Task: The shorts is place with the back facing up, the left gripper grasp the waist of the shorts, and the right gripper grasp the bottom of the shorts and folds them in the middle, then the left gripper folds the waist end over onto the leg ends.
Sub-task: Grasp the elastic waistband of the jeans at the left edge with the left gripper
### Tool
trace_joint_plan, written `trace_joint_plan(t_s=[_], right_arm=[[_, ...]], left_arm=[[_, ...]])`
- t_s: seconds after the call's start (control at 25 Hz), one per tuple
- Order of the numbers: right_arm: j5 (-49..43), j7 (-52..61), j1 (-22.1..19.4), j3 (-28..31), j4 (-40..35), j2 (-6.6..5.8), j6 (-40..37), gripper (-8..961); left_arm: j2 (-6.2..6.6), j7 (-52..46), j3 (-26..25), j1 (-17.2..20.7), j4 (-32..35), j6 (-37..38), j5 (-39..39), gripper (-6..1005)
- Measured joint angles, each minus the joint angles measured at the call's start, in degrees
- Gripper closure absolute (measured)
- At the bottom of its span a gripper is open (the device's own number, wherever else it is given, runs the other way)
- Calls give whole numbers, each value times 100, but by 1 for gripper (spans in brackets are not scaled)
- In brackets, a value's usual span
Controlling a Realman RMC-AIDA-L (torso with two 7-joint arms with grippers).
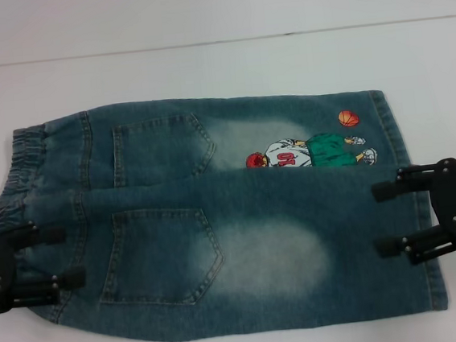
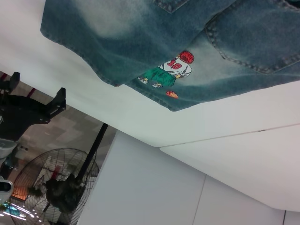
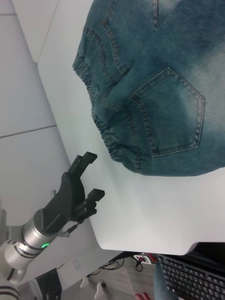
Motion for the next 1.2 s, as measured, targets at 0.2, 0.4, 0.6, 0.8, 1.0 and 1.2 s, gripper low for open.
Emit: trace_joint_plan(t_s=[0.2,0.4,0.6,0.8,1.0,1.2], right_arm=[[-65,8,-1,-7,8,0,60,39],[-65,8,-2,-10,11,0,19,39],[-56,8,-2,-41,11,0,10,38],[-55,8,-2,-58,16,0,8,38],[-35,-24,-8,-63,47,0,8,38],[-30,-43,-9,-54,69,0,32,38]], left_arm=[[4,-2,6,-7,4,-27,7,95],[15,-3,14,-28,4,-24,24,94],[15,-4,15,-33,4,-31,24,94],[14,-16,14,-34,4,-24,23,95],[16,-59,14,-37,4,5,23,95],[13,-178,-5,-23,97,-112,32,96]])
